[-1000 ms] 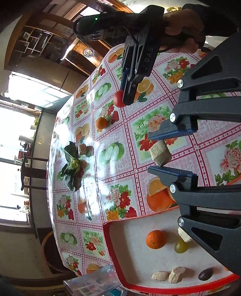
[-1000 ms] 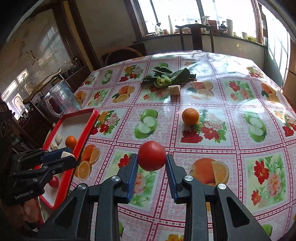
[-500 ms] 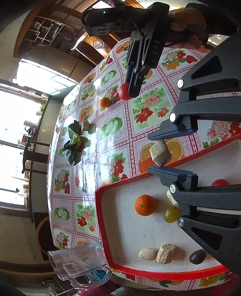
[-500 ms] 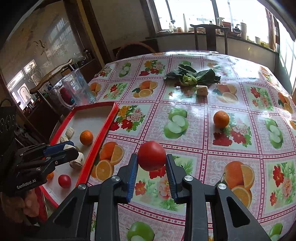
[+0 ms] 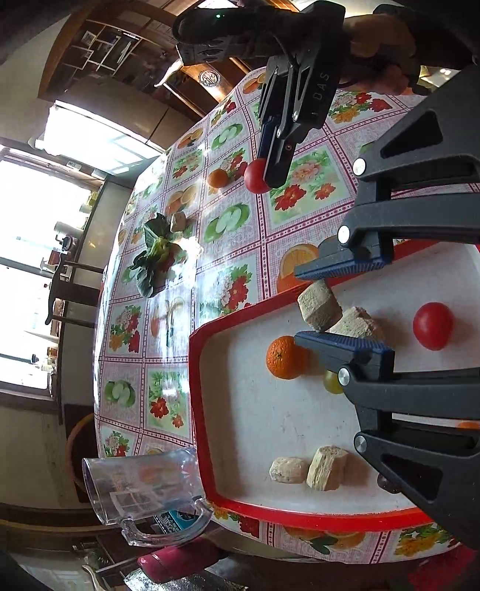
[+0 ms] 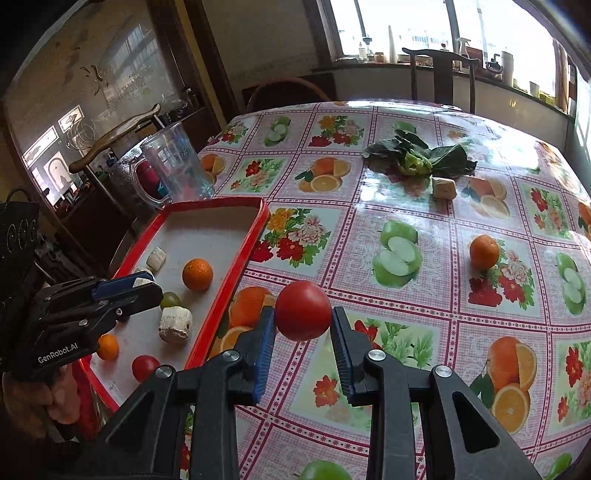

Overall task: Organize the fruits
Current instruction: 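Carry the beige block and red tomato toward the tray with both tools, then lower the beige block and red tomato over the tray with both tools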

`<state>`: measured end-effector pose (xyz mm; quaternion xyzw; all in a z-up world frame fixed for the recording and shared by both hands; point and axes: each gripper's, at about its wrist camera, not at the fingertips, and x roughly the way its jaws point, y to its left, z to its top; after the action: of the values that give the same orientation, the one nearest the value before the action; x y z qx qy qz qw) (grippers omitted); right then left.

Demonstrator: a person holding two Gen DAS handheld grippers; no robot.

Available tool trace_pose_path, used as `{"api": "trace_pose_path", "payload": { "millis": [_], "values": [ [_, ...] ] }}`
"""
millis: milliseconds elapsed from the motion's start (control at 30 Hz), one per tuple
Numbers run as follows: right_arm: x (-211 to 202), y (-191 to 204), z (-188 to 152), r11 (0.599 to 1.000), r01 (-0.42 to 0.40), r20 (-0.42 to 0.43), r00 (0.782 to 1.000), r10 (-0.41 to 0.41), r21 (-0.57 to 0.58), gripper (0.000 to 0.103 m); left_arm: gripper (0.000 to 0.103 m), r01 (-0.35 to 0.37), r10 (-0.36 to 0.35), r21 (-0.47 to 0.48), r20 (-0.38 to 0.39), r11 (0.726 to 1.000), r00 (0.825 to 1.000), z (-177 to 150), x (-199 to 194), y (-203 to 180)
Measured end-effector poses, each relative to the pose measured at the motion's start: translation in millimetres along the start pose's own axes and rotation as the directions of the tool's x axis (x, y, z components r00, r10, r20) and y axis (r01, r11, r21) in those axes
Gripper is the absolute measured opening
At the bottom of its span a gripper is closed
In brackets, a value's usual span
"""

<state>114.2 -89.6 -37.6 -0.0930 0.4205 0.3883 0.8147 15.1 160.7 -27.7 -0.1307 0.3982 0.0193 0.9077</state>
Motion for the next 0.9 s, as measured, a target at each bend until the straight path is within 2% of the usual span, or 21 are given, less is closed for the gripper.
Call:
{"api": "trace_pose_path", "payload": {
  "millis": [900],
  "values": [
    [54, 66, 40, 0.991, -0.096, -0.038, 0.995, 0.093, -0.096, 0.030, 0.026, -0.082, 0.084, -0.089, 0.009, 0.993, 0.996, 20, -2, 75]
  ]
}}
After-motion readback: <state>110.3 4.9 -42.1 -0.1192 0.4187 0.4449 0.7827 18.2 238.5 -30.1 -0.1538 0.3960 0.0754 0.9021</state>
